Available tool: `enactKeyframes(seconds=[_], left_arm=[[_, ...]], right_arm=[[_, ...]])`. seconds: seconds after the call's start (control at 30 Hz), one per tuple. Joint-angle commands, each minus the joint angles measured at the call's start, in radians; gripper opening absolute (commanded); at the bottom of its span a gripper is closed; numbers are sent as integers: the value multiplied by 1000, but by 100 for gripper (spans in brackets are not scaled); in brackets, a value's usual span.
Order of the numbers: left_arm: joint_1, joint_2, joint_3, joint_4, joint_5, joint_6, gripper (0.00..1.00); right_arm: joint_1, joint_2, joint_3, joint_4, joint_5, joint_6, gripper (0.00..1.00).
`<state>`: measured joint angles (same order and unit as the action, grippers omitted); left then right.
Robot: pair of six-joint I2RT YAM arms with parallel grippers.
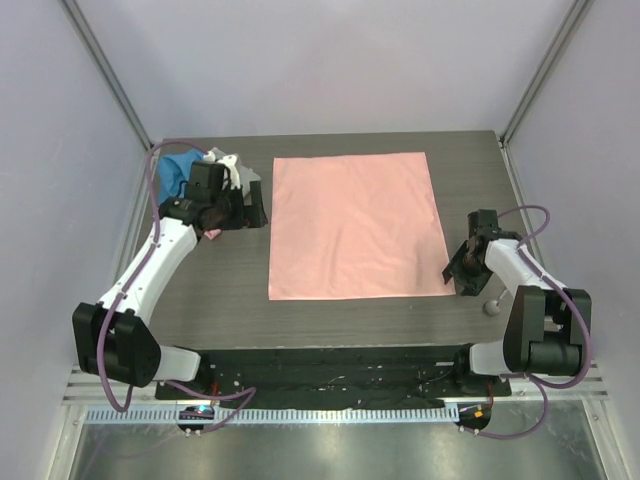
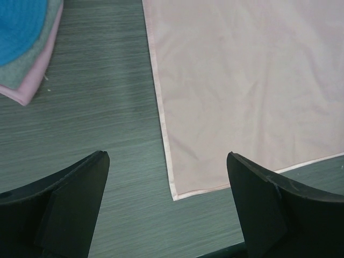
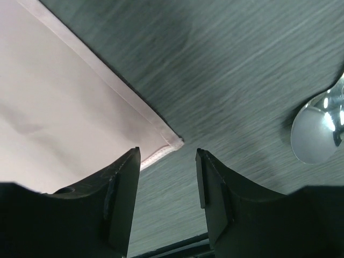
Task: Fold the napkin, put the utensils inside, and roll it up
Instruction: Fold the napkin
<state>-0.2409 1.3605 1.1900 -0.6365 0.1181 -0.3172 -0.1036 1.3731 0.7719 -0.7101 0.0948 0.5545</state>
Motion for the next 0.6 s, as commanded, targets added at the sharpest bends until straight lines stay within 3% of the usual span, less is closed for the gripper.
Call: enactKeyframes(seconds=[0.0, 0.57], left_arm=[[3, 6, 42, -19, -37, 63, 96], [3, 28, 26, -11, -17, 63, 96]], right_arm=[[-7, -14, -29, -34, 29, 28, 52], [-8, 34, -42, 50, 28, 28, 40]])
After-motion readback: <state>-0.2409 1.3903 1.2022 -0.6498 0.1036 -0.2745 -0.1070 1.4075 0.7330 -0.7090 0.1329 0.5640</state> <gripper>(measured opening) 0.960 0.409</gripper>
